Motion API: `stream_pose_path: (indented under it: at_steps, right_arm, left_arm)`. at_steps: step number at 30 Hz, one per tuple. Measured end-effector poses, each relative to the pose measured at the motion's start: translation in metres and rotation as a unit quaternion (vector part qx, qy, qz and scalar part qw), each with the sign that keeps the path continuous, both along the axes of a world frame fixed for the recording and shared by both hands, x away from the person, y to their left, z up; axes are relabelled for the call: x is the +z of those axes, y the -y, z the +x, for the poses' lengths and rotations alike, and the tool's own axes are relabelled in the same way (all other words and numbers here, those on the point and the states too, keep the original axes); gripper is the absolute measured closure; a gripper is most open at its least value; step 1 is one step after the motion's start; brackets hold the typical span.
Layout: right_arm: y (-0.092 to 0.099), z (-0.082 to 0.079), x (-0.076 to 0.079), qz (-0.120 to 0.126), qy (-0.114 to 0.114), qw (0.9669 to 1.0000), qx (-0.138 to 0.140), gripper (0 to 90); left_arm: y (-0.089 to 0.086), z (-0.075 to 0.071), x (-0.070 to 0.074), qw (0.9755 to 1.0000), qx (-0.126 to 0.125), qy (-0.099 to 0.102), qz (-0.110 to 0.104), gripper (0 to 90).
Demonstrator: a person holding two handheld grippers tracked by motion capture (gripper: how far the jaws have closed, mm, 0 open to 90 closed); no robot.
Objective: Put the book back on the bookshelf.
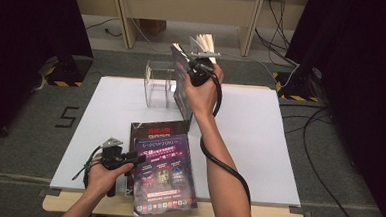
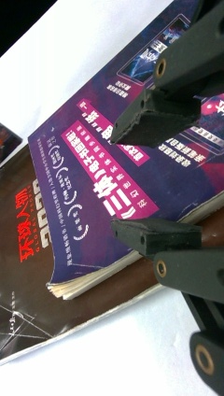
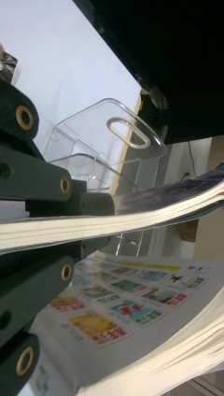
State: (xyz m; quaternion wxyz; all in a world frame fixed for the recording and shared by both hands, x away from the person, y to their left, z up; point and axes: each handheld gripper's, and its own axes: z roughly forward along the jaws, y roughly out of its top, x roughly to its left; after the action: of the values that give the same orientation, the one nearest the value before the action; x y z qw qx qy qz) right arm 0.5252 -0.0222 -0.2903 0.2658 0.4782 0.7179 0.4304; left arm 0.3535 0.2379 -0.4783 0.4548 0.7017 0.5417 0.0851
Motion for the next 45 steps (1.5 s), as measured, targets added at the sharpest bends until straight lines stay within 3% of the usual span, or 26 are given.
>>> stream_pose_path:
  at_steps: [4,17,27,35,40,45]
  right_arm:
    - [-0.004,0.002,0.001,0.013,0.012,0.9998,-0.008,84.4]
    - [-0.015,0.017,-0.008,0.029,0.015,0.9990,-0.029,84.4]
    - [-0.020,0.022,-0.012,0.018,0.021,0.9991,-0.032,82.0]
    - [-0.017,0.016,-0.007,0.027,0.005,0.9994,-0.021,72.6]
    - [-0.012,0.014,-0.007,0.030,0.009,0.9992,-0.026,70.9]
    - [-0.010,0.014,-0.005,0.039,-0.002,0.9990,-0.023,70.7]
  left_arm:
    - [-0.001,0.000,0.001,1.0000,0.003,-0.001,-0.003,51.4]
    - [-0.005,0.002,0.001,1.0000,0.008,-0.002,-0.005,51.5]
    - [-0.003,0.001,-0.001,1.0000,0.004,-0.003,-0.004,51.5]
    - [-0.001,0.000,0.000,1.0000,0.001,-0.001,-0.005,51.5]
    - [0.000,0.000,0.001,1.0000,-0.001,-0.002,-0.005,51.5]
    - [0.001,0.001,0.001,1.0000,-0.002,-0.001,-0.008,51.5]
